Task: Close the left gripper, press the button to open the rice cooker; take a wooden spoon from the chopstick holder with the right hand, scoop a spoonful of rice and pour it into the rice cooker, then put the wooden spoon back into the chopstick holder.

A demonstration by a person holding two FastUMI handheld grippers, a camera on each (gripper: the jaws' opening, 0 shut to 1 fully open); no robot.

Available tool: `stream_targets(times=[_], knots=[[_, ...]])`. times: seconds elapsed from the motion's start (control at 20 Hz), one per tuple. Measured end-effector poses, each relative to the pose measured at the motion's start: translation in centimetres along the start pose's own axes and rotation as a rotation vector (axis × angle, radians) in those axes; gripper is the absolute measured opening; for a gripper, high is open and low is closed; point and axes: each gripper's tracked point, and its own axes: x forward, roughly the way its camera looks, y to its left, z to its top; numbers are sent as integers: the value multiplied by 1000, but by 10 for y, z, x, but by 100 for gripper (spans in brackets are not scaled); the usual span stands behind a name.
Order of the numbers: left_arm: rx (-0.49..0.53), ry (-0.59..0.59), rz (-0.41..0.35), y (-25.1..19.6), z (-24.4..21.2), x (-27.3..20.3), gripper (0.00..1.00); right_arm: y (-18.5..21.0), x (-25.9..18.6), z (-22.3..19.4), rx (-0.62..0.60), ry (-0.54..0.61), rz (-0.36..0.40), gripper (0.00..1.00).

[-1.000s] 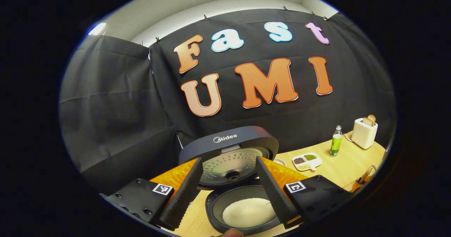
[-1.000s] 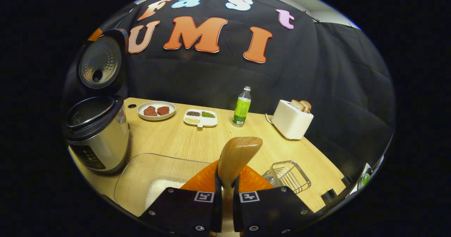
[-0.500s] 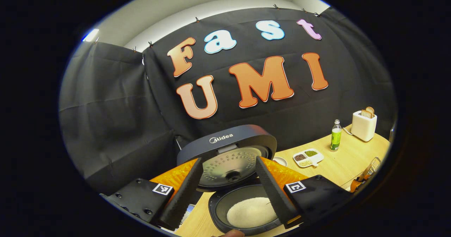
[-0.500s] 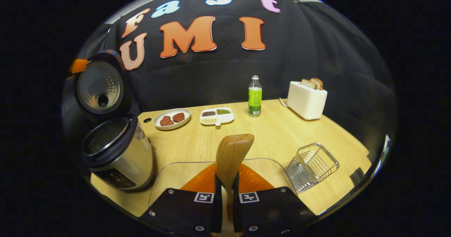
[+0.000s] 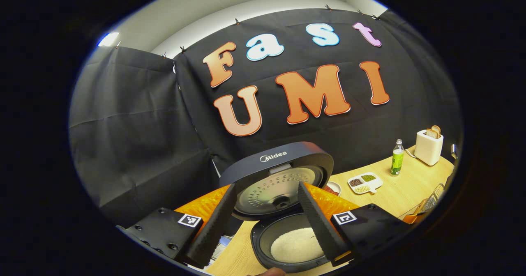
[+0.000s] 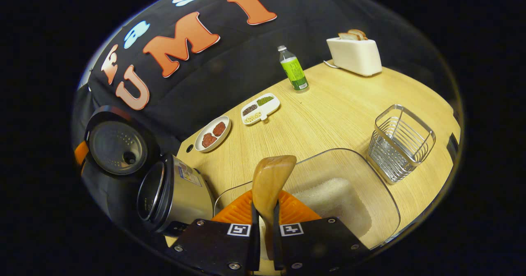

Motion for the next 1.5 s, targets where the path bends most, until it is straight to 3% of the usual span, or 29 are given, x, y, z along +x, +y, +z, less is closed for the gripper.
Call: stream_targets(times=[0.15,0.2,0.5,0.95,1.05,1.25,1.3,1.35,1.4,1.45,1.5], knots=[[-2,3,3,2,-1,-1,94,5,-1,3,116,17,45,12],[-1,0,-1,2,2,-1,100,4,2,4,127,12,54,12],[16,-13,-18,-4,9,-2,93,3,10,15,198,57,161,12],[-11,-37,-35,-20,28,1,93,-29,-14,46,350,108,285,12],[-19,-45,-39,-25,33,0,100,-31,-25,64,430,103,338,12],[-48,-64,-24,-30,43,-4,100,-23,-49,105,594,96,466,12],[-57,-69,-16,-29,45,-5,93,-18,-54,118,637,95,500,12],[-64,-71,-9,-29,47,-7,100,-11,-58,130,692,96,544,12],[-72,-76,3,-27,48,-9,93,-5,-63,141,743,97,582,12],[-79,-79,13,-25,49,-11,100,4,-67,151,797,104,625,11],[-87,-81,27,-21,49,-14,93,13,-69,159,837,115,661,12]])
